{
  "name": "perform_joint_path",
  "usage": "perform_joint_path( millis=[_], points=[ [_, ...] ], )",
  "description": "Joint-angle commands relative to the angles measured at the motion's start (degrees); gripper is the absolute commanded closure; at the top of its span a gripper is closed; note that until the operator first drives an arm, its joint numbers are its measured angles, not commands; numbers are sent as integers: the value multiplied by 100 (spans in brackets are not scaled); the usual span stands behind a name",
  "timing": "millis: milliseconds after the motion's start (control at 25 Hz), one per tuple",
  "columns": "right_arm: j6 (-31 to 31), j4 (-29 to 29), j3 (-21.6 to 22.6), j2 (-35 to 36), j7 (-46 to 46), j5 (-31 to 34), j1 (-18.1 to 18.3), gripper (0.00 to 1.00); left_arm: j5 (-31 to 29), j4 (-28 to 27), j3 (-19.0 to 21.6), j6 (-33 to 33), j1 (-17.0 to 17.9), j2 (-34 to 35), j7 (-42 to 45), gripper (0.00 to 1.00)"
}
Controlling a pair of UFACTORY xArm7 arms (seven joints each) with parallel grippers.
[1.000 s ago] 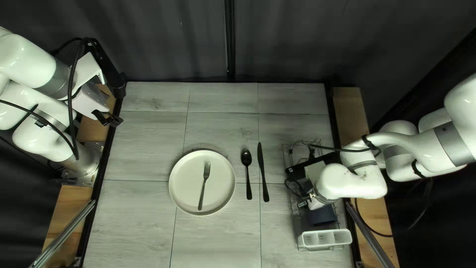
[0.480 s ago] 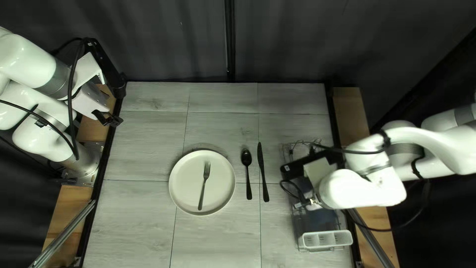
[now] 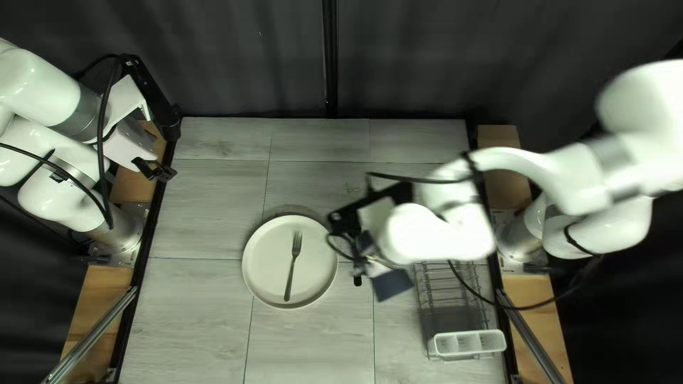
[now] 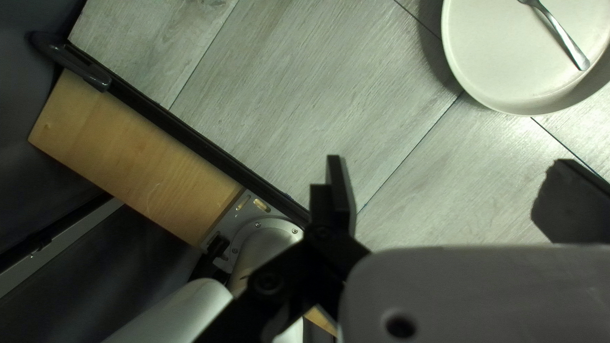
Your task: Pick up and place plate onto table. Place down one fork to the left of the plate. Place spoon and knife to the right of the plate. Place cup above the knife and spoon
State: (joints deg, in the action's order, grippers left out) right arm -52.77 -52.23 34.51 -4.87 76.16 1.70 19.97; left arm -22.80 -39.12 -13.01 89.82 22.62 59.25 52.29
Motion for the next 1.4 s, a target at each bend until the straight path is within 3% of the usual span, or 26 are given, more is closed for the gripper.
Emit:
perform_joint_path(
  millis=[40,440,960,1000,1040,1080,1120,1400],
  points=[
    [636,-445,-114,926,-245,364,108,100,0,0,0,0,0,0,0,0],
    [892,-1619,-424,2685,-545,1056,-15,100,0,0,0,0,0,0,0,0],
    [473,-2445,-619,3487,-1142,1412,-25,98,0,0,0,0,0,0,0,0],
    [492,-2448,-615,3526,-1240,1425,2,87,0,0,0,0,0,0,0,0],
    [486,-2462,-613,3555,-1295,1431,14,56,0,0,0,0,0,0,0,0],
    [468,-2491,-617,3584,-1338,1445,13,16,0,0,0,0,0,0,0,0],
    [450,-2497,-617,3580,-1366,1460,9,0,0,0,0,0,0,0,0,0],
    [175,-2218,-442,2856,-1663,1598,-8,0,0,0,0,0,0,0,0,0]
  ],
)
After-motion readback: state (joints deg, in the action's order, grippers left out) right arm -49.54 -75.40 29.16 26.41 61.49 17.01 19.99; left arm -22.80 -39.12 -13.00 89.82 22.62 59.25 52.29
